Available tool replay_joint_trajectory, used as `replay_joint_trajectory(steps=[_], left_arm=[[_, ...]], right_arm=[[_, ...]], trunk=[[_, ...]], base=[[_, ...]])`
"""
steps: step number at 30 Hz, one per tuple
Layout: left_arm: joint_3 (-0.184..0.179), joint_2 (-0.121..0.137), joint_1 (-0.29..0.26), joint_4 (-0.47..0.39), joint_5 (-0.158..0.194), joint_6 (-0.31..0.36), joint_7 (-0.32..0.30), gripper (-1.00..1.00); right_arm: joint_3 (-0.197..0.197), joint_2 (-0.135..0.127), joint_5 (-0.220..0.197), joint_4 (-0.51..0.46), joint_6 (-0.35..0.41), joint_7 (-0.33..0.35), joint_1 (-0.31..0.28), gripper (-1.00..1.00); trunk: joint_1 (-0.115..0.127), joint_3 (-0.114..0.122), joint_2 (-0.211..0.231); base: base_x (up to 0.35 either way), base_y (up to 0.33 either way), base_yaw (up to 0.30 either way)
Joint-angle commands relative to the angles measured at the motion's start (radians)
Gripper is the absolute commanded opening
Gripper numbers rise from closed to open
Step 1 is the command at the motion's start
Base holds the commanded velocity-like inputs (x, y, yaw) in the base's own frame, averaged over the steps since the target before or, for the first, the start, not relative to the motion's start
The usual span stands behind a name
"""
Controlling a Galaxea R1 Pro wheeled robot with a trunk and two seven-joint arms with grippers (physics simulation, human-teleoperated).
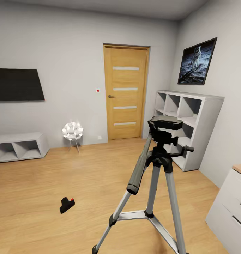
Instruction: Attach the digital camera to the camera tripod in the bedroom.
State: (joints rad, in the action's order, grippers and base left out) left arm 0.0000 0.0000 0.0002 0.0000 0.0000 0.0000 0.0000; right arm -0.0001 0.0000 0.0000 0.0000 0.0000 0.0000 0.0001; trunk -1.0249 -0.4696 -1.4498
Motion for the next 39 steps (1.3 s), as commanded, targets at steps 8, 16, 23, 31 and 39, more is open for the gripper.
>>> replay_joint_trajectory(steps=[8, 16, 23, 31, 39], left_arm=[[0.018, -0.001, 0.002, -0.018, 0.033, -0.026, -0.003, 1.00], [0.013, -0.004, 0.003, -0.017, 0.005, -0.046, -0.003, 1.00], [0.013, -0.005, 0.003, -0.017, 0.018, -0.068, -0.002, 1.00], [0.013, -0.004, 0.003, -0.017, 0.062, -0.069, -0.002, 1.00], [0.014, -0.003, 0.003, -0.017, 0.075, -0.068, -0.002, 1.00]], right_arm=[[0.006, -0.007, 0.005, -0.015, -0.008, 0.002, 0.000, 1.00], [0.006, -0.008, 0.009, -0.014, -0.004, 0.005, 0.000, 1.00], [0.006, -0.001, 0.009, -0.014, -0.004, -0.007, 0.001, 1.00], [0.006, -0.003, 0.009, -0.014, -0.005, -0.004, 0.000, 1.00], [0.006, -0.003, 0.009, -0.014, -0.005, -0.005, 0.001, 1.00]], trunk=[[0.000, 0.000, 0.000], [0.000, 0.000, 0.000], [0.000, 0.000, 0.000], [0.000, 0.000, 0.000], [0.000, 0.000, 0.000]], base=[[0.000, 0.000, 0.000], [-0.098, 0.000, 0.000], [-0.326, 0.000, 0.000], [-0.335, 0.000, 0.100], [-0.181, 0.000, 0.246]])
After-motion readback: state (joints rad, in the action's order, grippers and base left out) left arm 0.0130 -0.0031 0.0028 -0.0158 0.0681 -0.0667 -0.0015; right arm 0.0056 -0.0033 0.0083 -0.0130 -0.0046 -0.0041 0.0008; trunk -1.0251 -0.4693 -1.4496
